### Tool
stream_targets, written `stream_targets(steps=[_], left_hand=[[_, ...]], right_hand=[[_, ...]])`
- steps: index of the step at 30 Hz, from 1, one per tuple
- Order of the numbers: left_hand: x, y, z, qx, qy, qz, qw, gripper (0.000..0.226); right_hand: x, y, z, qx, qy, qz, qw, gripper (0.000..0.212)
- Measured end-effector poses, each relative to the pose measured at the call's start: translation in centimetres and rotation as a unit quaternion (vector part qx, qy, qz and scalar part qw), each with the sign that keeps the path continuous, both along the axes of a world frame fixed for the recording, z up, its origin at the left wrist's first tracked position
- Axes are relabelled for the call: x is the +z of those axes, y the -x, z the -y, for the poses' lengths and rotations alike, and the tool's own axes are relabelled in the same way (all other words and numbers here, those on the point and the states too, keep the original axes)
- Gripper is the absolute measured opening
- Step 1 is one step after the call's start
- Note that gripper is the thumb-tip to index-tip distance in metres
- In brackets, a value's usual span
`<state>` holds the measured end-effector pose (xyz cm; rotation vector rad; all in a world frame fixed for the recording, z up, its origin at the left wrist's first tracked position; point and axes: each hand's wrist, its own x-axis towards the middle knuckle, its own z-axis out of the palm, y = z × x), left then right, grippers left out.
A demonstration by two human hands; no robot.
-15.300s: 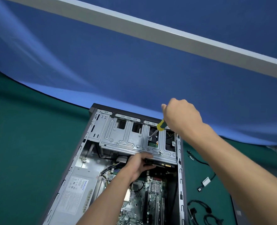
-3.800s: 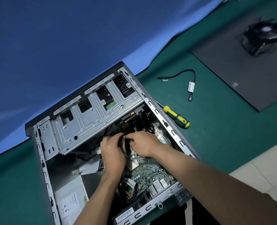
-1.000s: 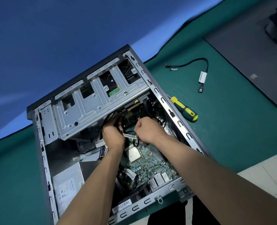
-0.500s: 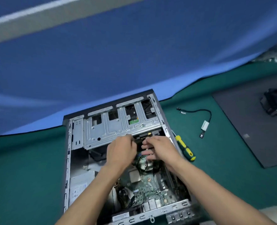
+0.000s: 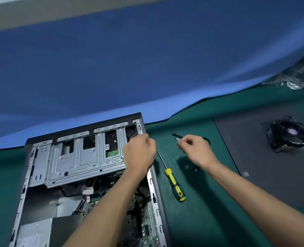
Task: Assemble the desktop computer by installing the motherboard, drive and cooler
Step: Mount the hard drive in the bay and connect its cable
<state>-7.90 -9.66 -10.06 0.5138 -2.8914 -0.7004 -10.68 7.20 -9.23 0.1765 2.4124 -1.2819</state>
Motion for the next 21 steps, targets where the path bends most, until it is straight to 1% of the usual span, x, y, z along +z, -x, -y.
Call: stream_targets(steps=[3, 6, 8, 11, 14, 16, 21], left_hand=[[-0.4, 0.0, 0.2, 0.012, -0.025, -0.015, 1.000, 0.040], [-0.7, 0.1, 0.3, 0.013, -0.036, -0.023, 0.999, 0.042], [-0.8, 0.0, 0.3, 0.010, -0.036, -0.028, 0.999, 0.046], [-0.7, 0.1, 0.3, 0.004, -0.038, -0.036, 0.999, 0.045], [-0.5, 0.1, 0.2, 0.004, -0.039, -0.041, 0.998, 0.040], [-0.5, 0.2, 0.1, 0.007, -0.037, -0.043, 0.998, 0.040], [-0.5, 0.2, 0.2, 0.010, -0.041, -0.049, 0.998, 0.040]], right_hand=[[-3.1, 2.3, -0.9, 0.060, -0.104, -0.037, 0.992, 0.012], [-5.9, 4.8, -1.6, 0.123, -0.215, -0.072, 0.966, 0.025], [-7.3, 6.2, -2.1, 0.161, -0.277, -0.078, 0.944, 0.034], [-8.9, 7.6, -2.6, 0.217, -0.352, -0.080, 0.907, 0.038], [-9.7, 8.4, -2.8, 0.232, -0.376, -0.092, 0.892, 0.030], [-10.0, 8.7, -3.0, 0.233, -0.376, -0.101, 0.891, 0.025], [-8.8, 8.6, -4.0, 0.177, -0.293, -0.104, 0.934, 0.014]])
